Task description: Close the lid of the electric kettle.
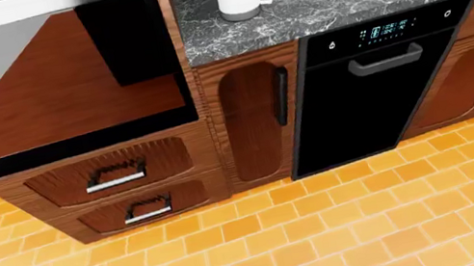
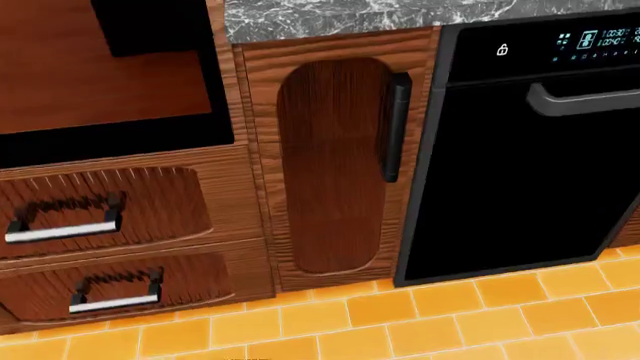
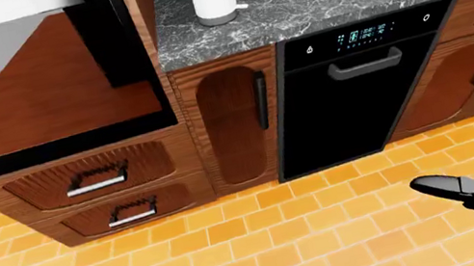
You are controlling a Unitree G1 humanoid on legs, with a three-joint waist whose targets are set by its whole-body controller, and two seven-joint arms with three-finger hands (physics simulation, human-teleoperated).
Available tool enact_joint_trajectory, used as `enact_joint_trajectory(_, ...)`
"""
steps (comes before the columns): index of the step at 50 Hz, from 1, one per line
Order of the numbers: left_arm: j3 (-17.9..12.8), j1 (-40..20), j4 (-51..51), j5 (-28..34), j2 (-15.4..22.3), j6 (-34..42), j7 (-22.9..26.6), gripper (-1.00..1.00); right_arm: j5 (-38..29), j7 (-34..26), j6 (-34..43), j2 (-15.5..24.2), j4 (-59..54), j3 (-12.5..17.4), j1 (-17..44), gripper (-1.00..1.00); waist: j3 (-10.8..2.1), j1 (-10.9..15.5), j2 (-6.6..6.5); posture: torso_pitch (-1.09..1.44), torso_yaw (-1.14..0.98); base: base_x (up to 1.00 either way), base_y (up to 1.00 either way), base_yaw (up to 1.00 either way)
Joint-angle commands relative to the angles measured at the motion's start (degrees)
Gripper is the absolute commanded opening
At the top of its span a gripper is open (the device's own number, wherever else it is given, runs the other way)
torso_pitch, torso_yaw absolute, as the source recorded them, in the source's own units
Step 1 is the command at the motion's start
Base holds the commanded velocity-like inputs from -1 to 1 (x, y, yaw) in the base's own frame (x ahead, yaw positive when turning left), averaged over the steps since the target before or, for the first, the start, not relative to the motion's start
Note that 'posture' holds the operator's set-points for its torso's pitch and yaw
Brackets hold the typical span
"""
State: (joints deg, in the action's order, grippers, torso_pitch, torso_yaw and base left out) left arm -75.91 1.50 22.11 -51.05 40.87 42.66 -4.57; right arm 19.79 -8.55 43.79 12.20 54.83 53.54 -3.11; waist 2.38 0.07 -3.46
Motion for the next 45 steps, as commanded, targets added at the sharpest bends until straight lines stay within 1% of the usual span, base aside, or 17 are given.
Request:
enact_joint_trajectory(1,-1.26,-0.19,1.01,0.04,1.51,-1.45,-0.23,1.0,0.07,-0.59,-2.11,0.51,1.3,-0.57,0.59,1.0,-0.52,0.23,-0.72,0.0,0.0,0.0,0.0,0.66)
enact_joint_trajectory(2,-1.28,-0.21,1.0,-0.03,1.5,-1.43,-0.23,1.0,0.37,-0.59,-1.68,0.56,1.55,-0.34,0.65,1.0,-0.57,0.81,-0.81,0.0,0.0,0.0,0.0,0.98)
enact_joint_trajectory(3,-1.31,-0.2,1.06,-0.06,1.54,-1.39,-0.26,1.0,0.24,-0.57,-1.69,0.62,1.49,-0.33,0.66,1.0,-0.14,1.62,-0.24,0.0,0.0,0.0,0.0,1.0)
enact_joint_trajectory(4,-1.33,-0.2,1.1,-0.11,1.53,-1.35,-0.29,1.0,0.26,-0.62,-1.65,0.6,1.61,-0.34,0.65,1.0,-0.07,1.49,-0.98,0.0,0.0,0.0,0.0,1.0)
enact_joint_trajectory(5,-1.28,-0.19,1.11,-0.08,1.52,-1.37,-0.28,1.0,0.32,-0.58,-1.37,0.6,1.83,-0.29,0.64,1.0,-0.19,1.98,-0.87,0.0,0.0,0.0,0.0,1.0)
enact_joint_trajectory(7,-1.55,-0.11,1.23,-0.28,1.56,-1.16,-0.31,1.0,0.38,-0.62,-1.18,0.64,1.99,-0.15,0.66,1.0,-0.44,2.54,0.1,0.0,0.0,0.0,0.0,1.0)
enact_joint_trajectory(12,-0.97,-0.27,0.83,0.28,1.39,-1.82,-0.09,1.0,0.13,-0.76,-1.68,0.47,1.49,-0.37,0.74,1.0,0.61,2.18,2.77,0.0,0.0,0.0,0.0,1.0)
enact_joint_trajectory(15,-0.73,-0.33,0.74,0.46,1.28,-2.07,0.0,1.0,0.77,-0.63,-1.32,0.48,1.79,0.02,0.9,1.0,0.49,1.81,5.24,0.0,0.0,0.0,0.0,1.0)
enact_joint_trajectory(16,-0.71,-0.34,0.76,0.45,1.29,-2.06,-0.03,1.0,0.28,-0.58,-1.7,0.53,1.54,-0.44,0.8,1.0,-0.18,0.16,6.51,0.0,0.0,0.0,0.2,0.0)
enact_joint_trajectory(17,-0.71,-0.35,0.74,0.45,1.29,-2.06,-0.04,1.0,0.23,-0.53,-1.8,0.48,1.42,-0.54,0.83,1.0,0.35,-0.67,8.36,0.0,0.0,0.0,0.0,0.0)
enact_joint_trajectory(18,-0.85,-0.3,0.84,0.32,1.32,-1.93,-0.04,1.0,0.85,-0.47,-1.84,0.3,1.21,-0.17,0.96,1.0,1.15,-0.86,5.64,0.0,0.0,0.0,0.0,0.0)
enact_joint_trajectory(21,-0.91,-0.3,0.85,0.25,1.37,-1.84,-0.14,1.0,0.81,-0.21,-1.98,0.38,1.08,-0.47,0.65,1.0,0.53,-0.25,4.68,0.0,0.0,0.0,0.0,0.0)
enact_joint_trajectory(23,-0.81,-0.29,0.88,0.35,1.32,-1.94,-0.06,1.0,0.68,-0.15,-2.03,0.42,1.08,-0.56,0.63,1.0,0.02,-0.4,3.13,0.0,0.0,0.0,0.0,0.0)
enact_joint_trajectory(25,-0.8,-0.3,0.79,0.38,1.31,-1.99,-0.03,1.0,0.66,-0.02,-2.06,0.49,1.03,-0.65,0.66,1.0,0.52,-0.33,3.11,0.0,0.0,0.0,0.0,0.0)
enact_joint_trajectory(31,-0.62,-0.35,0.71,0.51,1.24,-2.14,-0.08,1.0,3.07,0.57,-1.77,0.82,1.03,0.61,1.38,1.0,0.35,-0.38,2.72,0.0,0.0,0.0,0.0,0.0)
enact_joint_trajectory(34,-0.7,-0.34,0.75,0.42,1.24,-2.08,-0.09,1.0,2.36,1.15,-2.23,1.18,0.72,-0.66,1.2,1.0,0.44,-0.35,2.76,0.0,0.0,0.0,0.0,0.0)
enact_joint_trajectory(45,-0.78,-0.32,1.11,0.16,1.25,-1.73,-0.32,1.0,6.05,3.09,0.89,1.88,0.9,0.2,1.46,1.0,0.51,-0.37,3.06,0.0,0.0,0.0,0.0,0.0)
